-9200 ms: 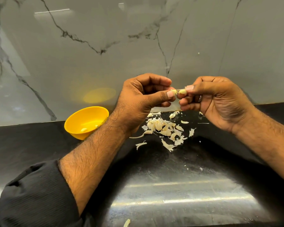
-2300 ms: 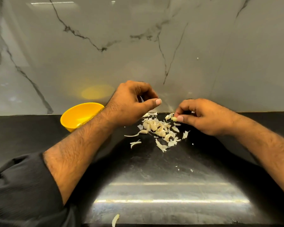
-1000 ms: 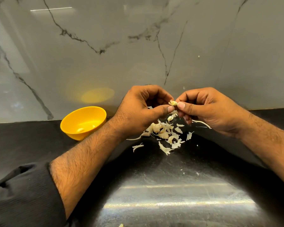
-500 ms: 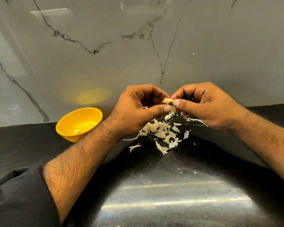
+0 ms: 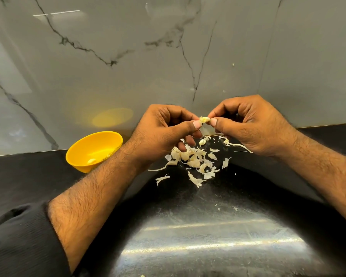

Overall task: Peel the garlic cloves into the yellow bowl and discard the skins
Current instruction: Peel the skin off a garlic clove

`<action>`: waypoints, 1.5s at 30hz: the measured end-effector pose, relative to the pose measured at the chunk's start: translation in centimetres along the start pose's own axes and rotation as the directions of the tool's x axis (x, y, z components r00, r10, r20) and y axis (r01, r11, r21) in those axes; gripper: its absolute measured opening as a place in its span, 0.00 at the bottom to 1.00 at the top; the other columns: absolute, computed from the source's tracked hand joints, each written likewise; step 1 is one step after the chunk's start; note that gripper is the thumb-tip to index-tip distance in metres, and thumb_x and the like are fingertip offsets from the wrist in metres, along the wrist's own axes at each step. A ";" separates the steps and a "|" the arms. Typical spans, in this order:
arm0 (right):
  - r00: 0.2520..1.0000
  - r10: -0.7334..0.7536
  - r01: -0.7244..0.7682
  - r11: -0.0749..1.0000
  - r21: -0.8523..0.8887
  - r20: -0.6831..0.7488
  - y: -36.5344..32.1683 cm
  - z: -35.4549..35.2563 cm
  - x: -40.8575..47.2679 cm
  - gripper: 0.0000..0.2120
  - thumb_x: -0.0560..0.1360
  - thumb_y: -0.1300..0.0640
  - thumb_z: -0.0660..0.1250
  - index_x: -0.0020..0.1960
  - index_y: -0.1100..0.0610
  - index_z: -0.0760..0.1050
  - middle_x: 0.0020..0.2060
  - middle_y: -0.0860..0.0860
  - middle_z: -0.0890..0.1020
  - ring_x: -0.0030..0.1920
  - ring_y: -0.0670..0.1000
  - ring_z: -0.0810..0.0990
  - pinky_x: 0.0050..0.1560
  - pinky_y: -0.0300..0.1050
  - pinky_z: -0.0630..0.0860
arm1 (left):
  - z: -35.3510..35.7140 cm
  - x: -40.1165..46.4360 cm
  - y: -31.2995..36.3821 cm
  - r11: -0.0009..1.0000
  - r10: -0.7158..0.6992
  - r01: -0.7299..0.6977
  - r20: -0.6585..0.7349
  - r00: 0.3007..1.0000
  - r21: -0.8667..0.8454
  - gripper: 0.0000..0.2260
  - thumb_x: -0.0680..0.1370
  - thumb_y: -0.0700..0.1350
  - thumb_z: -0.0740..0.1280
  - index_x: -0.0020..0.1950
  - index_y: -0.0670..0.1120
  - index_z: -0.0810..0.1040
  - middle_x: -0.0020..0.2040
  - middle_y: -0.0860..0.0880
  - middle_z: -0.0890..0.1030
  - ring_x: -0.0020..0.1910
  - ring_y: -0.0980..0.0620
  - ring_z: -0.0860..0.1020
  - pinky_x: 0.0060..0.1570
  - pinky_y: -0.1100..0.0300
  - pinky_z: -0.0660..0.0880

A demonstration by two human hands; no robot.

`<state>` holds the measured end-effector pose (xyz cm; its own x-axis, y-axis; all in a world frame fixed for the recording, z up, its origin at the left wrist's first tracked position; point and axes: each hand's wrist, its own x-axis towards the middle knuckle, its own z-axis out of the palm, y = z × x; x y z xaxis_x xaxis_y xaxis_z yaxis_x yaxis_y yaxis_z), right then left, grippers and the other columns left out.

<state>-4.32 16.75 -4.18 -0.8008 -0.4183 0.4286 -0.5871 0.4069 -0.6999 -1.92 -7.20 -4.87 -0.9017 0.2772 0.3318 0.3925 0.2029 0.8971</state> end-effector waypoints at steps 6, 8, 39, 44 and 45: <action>0.999 -0.040 0.041 0.999 -0.036 0.021 0.0 0.0 0.0 0.03 0.80 0.53 0.73 0.50 0.49 0.86 0.37 0.50 0.85 0.35 0.48 0.80 0.38 0.42 0.77 | 0.1 0.0 -0.1 0.999 -0.032 0.033 0.012 0.999 -0.017 0.06 0.83 0.36 0.69 0.56 0.35 0.84 0.45 0.37 0.87 0.38 0.44 0.83 0.35 0.56 0.81; 0.998 -0.050 0.051 0.998 -0.029 0.029 0.0 0.1 0.0 0.04 0.80 0.53 0.73 0.50 0.50 0.86 0.37 0.50 0.85 0.37 0.51 0.81 0.39 0.44 0.79 | 0.3 0.0 -0.1 0.998 -0.047 0.047 0.021 0.999 -0.033 0.06 0.83 0.36 0.69 0.55 0.36 0.84 0.45 0.37 0.86 0.38 0.45 0.83 0.34 0.57 0.80; 0.996 0.082 -0.074 0.981 0.179 -0.039 0.1 0.7 0.0 0.03 0.79 0.57 0.74 0.51 0.55 0.87 0.37 0.54 0.86 0.36 0.50 0.83 0.41 0.47 0.83 | 0.3 -0.2 0.7 0.983 -0.115 0.116 0.018 0.993 -0.139 0.06 0.83 0.35 0.66 0.55 0.34 0.82 0.43 0.39 0.84 0.34 0.48 0.78 0.29 0.58 0.77; 0.996 0.020 -0.020 1.000 0.009 -0.083 -0.1 0.6 -0.1 0.03 0.79 0.54 0.73 0.49 0.51 0.87 0.36 0.49 0.86 0.36 0.49 0.84 0.40 0.42 0.82 | 0.4 -0.2 0.6 0.983 -0.124 0.124 0.007 0.992 -0.136 0.07 0.83 0.37 0.69 0.55 0.33 0.82 0.42 0.40 0.85 0.32 0.49 0.79 0.28 0.59 0.77; 0.997 0.009 -0.010 1.000 -0.008 -0.081 -0.2 0.6 -0.2 0.04 0.79 0.54 0.73 0.49 0.51 0.87 0.36 0.48 0.86 0.36 0.50 0.84 0.39 0.42 0.82 | 0.5 -0.2 0.6 0.984 -0.126 0.126 0.005 0.992 -0.126 0.07 0.83 0.37 0.69 0.54 0.33 0.83 0.41 0.40 0.85 0.32 0.49 0.79 0.28 0.59 0.77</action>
<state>-4.01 16.27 -4.45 -0.8130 -0.3477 0.4670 -0.5802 0.4170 -0.6996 -1.46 -6.69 -4.53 -0.9429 0.2545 0.2147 0.2502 0.1162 0.9612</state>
